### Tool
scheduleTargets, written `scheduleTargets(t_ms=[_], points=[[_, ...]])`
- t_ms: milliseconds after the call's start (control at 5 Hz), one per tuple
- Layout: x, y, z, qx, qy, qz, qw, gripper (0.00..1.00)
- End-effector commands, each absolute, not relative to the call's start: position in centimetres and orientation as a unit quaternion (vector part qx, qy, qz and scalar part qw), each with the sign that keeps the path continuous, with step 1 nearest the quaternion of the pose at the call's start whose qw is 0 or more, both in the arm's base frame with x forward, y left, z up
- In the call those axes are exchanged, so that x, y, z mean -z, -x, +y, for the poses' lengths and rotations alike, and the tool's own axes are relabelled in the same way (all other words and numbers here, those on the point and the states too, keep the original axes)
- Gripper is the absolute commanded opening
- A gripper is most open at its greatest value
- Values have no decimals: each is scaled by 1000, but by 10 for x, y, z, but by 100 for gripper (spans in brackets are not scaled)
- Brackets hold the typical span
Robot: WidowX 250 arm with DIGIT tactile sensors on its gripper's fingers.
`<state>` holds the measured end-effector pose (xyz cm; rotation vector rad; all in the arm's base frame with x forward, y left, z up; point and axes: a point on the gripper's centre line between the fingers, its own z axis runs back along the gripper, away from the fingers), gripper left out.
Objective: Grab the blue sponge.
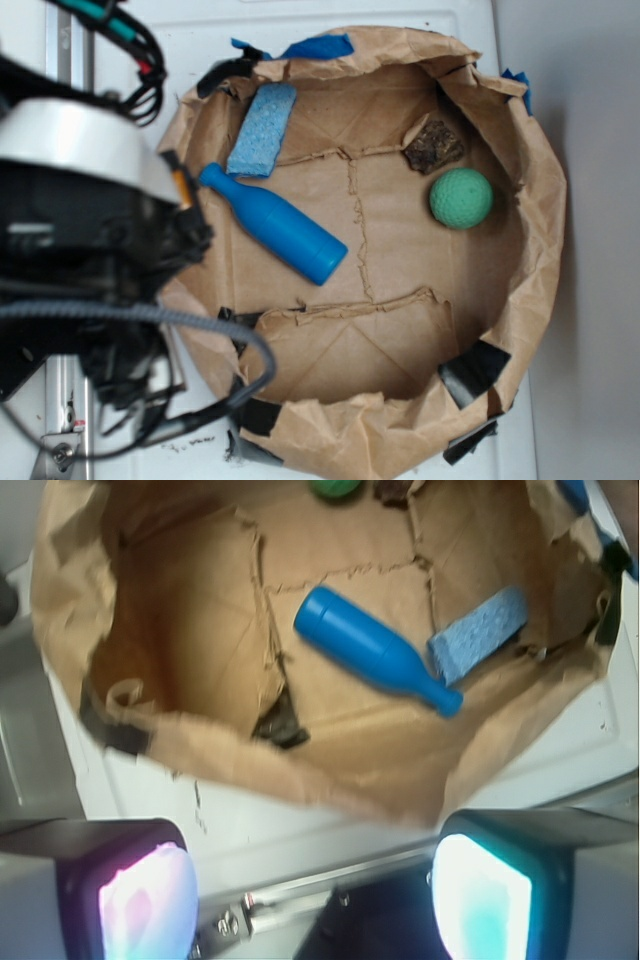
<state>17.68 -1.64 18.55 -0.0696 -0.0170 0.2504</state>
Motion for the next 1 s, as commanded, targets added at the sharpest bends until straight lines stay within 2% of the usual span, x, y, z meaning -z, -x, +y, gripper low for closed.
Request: scheduleTargets(t_ms=[0,200,400,600,800], points=[[-193,-220,0,-174,39,-39,983,100],[-186,-240,6,-215,44,-59,974,100],[-169,-252,13,-297,35,-88,950,100],[-155,-255,29,-407,-25,-133,903,100],[-155,-255,29,-407,-25,-133,903,100]])
